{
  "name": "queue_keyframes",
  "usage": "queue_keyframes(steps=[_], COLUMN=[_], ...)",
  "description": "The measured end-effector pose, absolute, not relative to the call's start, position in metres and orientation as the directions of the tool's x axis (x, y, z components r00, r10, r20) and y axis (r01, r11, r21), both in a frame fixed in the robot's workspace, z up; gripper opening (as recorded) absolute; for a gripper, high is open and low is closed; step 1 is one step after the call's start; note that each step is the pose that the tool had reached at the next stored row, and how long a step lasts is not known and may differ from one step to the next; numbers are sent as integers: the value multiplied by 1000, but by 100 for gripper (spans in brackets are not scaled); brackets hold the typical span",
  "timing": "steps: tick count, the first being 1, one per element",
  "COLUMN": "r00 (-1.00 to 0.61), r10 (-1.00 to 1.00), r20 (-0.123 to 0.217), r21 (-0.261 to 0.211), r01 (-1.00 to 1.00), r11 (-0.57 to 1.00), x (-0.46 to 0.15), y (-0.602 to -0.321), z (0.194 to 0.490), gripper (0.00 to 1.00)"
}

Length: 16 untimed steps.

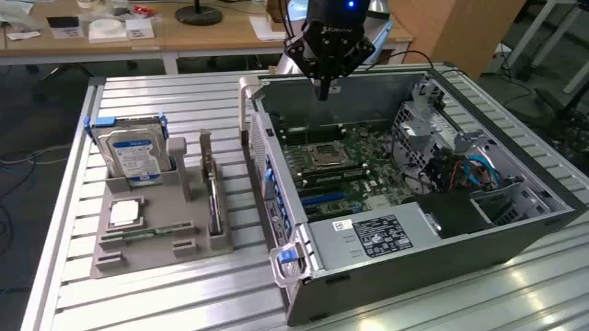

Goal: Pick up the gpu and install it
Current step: 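Reach for the gpu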

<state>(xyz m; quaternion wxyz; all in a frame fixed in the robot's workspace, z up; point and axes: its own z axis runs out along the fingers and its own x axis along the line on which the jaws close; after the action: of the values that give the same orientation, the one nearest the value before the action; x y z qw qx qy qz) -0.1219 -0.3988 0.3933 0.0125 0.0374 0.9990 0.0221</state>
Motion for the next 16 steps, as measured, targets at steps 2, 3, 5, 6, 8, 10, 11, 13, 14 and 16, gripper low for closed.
queue_keyframes(steps=[2, 3, 5, 6, 8, 10, 11, 13, 14, 16], r00=[-997, -997, -997, -997, -997, -997, -997, -997, -997, -997], r10=[75, 75, 75, 75, 75, 75, 75, 75, 75, 75], r20=[-23, -23, -23, -23, -23, -23, -23, -23, -23, -23], r21=[45, 45, 45, 45, 45, 45, 45, 45, 45, 45], r01=[74, 74, 74, 74, 74, 74, 74, 74, 74, 74], r11=[996, 996, 996, 996, 996, 996, 996, 996, 996, 996], x=[-122, -122, -122, -122, -122, -122, -122, -123, -123, -126], y=[-399, -399, -399, -399, -399, -399, -399, -399, -399, -399], z=[393, 393, 393, 393, 393, 393, 393, 393, 393, 393], gripper=[11, 11, 11, 11, 11, 11, 11, 11, 11, 11])
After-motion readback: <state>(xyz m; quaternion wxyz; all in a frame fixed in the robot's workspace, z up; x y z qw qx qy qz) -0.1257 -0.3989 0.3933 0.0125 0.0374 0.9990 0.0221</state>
